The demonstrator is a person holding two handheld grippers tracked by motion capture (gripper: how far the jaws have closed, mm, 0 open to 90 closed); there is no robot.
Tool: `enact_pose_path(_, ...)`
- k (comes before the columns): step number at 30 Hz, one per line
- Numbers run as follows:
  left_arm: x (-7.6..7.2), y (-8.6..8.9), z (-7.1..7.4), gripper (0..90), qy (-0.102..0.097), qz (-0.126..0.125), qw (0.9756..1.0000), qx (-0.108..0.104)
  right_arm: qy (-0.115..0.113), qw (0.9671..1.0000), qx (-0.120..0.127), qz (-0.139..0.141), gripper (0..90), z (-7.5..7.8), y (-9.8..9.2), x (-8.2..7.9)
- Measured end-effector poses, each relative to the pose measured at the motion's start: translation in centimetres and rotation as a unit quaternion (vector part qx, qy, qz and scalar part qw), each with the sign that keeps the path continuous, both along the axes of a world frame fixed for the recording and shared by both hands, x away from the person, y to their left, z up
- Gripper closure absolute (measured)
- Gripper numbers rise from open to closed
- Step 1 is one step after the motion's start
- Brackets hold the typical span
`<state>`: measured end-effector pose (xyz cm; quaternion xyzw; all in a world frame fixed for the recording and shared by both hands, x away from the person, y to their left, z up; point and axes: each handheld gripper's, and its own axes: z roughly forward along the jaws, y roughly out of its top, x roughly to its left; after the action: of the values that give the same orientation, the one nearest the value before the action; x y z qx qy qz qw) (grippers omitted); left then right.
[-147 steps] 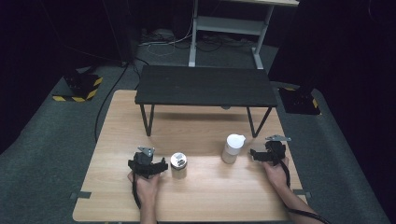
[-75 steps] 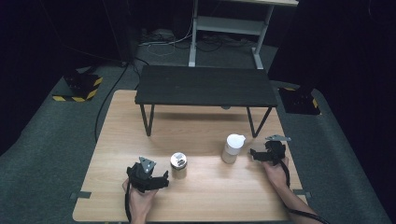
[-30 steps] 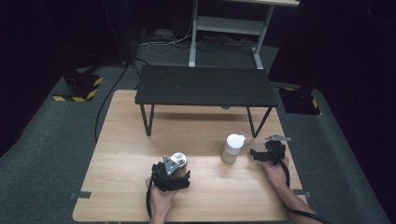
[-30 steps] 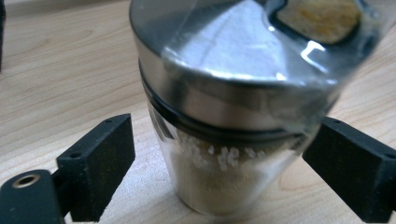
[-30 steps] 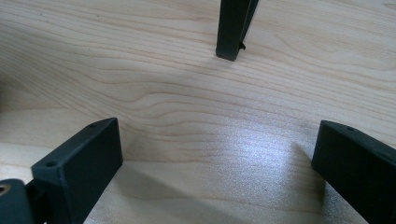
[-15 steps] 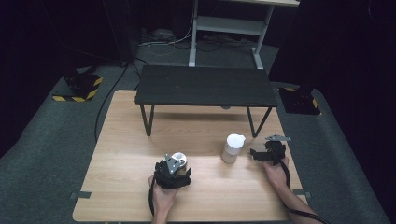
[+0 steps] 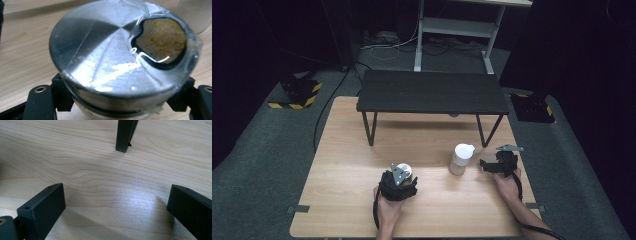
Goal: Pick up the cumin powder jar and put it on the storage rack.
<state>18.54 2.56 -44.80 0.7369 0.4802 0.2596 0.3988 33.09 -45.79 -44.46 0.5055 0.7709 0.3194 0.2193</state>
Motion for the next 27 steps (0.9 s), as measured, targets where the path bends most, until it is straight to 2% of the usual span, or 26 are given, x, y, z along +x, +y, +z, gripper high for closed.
enact_pose_path(7, -0.14, 0.12, -0.08, 30.7, -0.003, 0.003, 1.0, 0.001, 0.0, 1.0, 0.0, 0.0, 1.1, 0.0, 0.0, 0.0)
enact_pose_path(22, -0.08, 0.36, -0.18, 31.4, -0.005, -0.001, 1.0, -0.004, 0.0, 1.0, 0.0, 0.0, 1.1, 0.0, -0.01, 0.0)
enact_pose_path(27, 0.11, 0.16, 0.32, 31.4, -0.003, -0.008, 0.9999, 0.012, 0.0, 1.0, 0.0, 0.001, 1.2, 0.0, -0.02, 0.0)
